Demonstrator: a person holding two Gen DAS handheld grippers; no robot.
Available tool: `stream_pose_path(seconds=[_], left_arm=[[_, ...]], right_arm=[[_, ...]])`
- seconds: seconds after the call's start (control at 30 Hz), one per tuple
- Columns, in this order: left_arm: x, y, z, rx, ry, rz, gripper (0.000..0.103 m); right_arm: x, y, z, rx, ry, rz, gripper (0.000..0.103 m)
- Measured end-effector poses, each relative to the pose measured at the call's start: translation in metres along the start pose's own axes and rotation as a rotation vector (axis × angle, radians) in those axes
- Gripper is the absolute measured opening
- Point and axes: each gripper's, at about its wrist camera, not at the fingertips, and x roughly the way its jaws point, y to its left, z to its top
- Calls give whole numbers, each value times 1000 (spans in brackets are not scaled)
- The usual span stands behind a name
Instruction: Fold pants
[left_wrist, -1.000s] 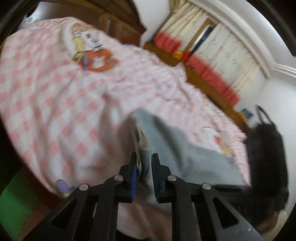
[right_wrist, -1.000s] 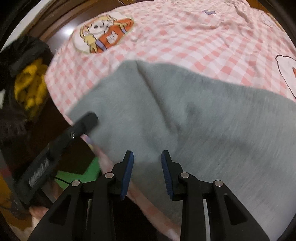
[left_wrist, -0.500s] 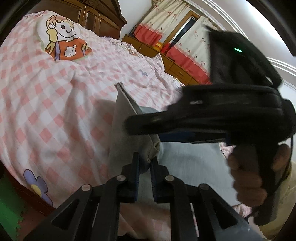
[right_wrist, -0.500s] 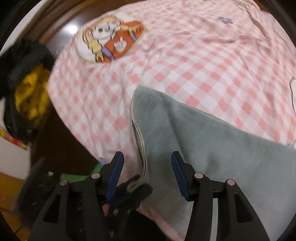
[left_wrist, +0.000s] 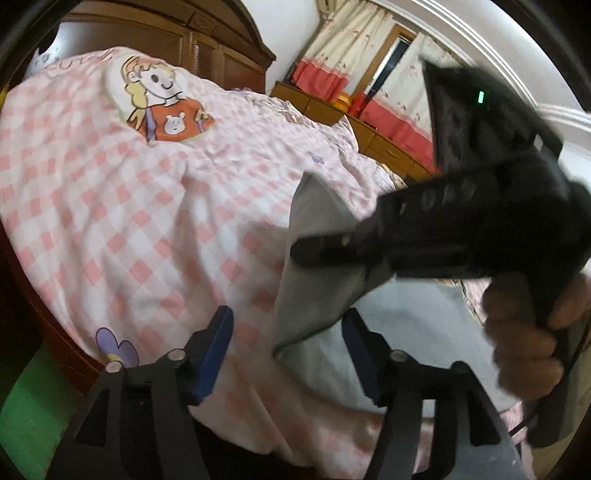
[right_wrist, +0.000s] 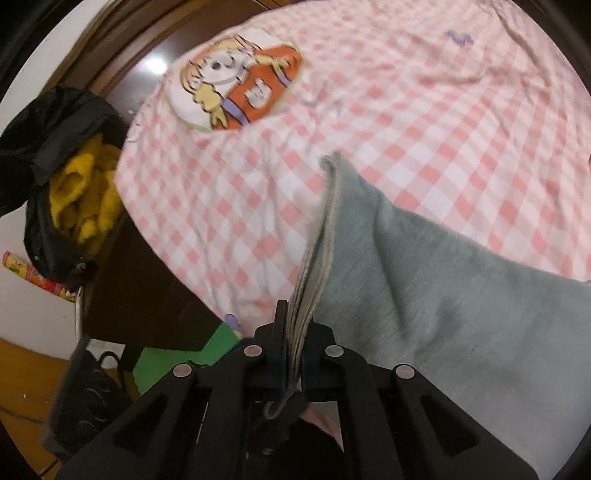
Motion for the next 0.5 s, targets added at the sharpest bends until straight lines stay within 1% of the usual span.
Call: stream_pose_path(seconds=[0.1, 0.2, 0.27, 0.37, 0.47, 0.5], left_arm=[[-1, -9, -2, -1, 22, -18, 76], [1, -21, -3, -38, 46, -78, 78], [8, -36, -4, -61, 71, -116, 78], [17, -63, -8, -64, 107, -159, 78], [23, -89, -11, -47, 112, -204, 79], [26, -102, -12, -26, 112, -210, 82]], right_arm=[[-29, 13, 2, -39, -56, -6, 5], [-57, 23, 6, -67, -104, -26, 5], [-78, 27, 7, -79, -137, -40, 5], [-108, 31, 8, -96, -186, -68, 5], [-132, 33, 9, -99, -207, -90, 5], [-144, 33, 9, -101, -215, -104, 5]])
